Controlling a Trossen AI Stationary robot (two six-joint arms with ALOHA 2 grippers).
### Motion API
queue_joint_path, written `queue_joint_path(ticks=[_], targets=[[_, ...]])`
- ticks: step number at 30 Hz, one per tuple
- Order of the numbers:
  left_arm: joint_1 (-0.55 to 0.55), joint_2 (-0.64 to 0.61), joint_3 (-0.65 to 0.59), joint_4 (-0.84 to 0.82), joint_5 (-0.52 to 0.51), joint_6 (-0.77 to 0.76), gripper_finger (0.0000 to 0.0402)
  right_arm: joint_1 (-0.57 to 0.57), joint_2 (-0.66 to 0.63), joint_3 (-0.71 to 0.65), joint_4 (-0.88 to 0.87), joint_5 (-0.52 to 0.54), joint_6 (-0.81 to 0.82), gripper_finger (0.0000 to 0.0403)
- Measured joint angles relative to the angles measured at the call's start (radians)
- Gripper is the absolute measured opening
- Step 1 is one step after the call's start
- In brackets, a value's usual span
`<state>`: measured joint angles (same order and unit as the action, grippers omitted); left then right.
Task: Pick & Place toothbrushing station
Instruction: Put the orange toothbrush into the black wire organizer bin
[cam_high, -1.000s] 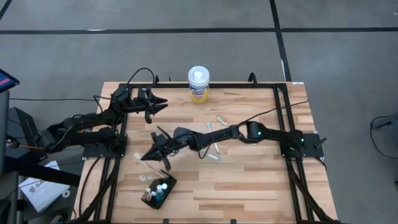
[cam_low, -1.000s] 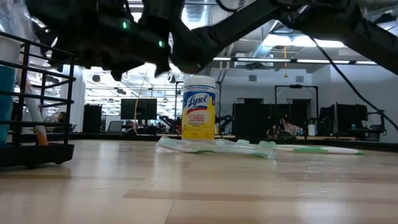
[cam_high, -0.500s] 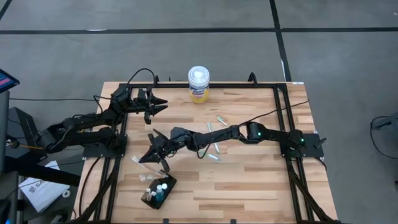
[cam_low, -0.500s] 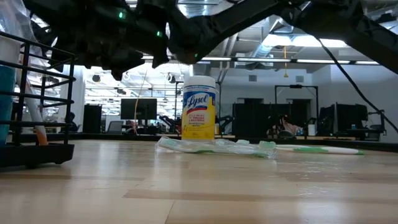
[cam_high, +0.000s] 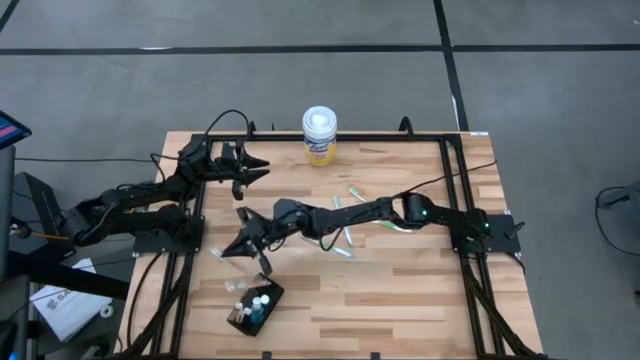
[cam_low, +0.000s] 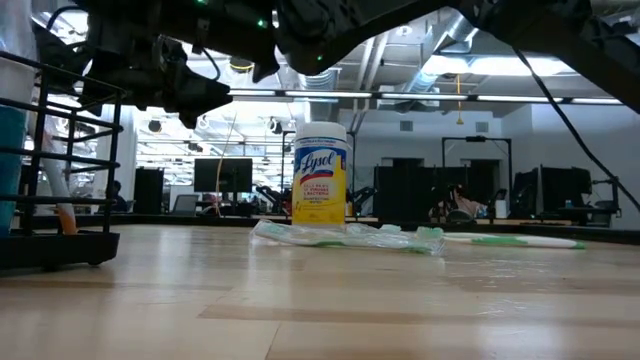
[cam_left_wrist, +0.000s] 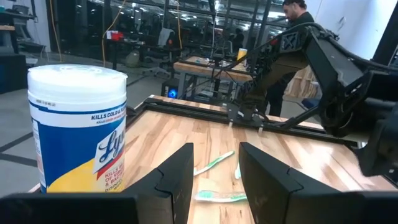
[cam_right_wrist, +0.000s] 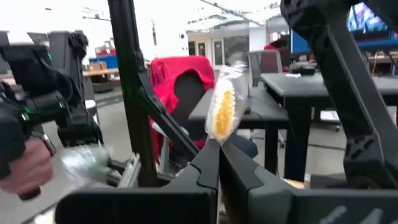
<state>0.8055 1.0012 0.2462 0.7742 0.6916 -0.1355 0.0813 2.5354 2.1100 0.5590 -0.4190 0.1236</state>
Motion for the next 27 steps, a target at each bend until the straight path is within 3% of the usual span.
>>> queue_joint_path(ticks=[15, 27], targets=[[0.002, 0.000, 0.000, 0.000, 0.005, 0.001, 0.0123, -0.003, -0.100, -0.002, 0.022, -0.057, -0.057, 0.0000], [0.002, 0.000, 0.000, 0.000, -0.013, -0.031, 0.0123, -0.035, -0.378, 0.000, -0.389, -0.086, -0.230, 0.0000]])
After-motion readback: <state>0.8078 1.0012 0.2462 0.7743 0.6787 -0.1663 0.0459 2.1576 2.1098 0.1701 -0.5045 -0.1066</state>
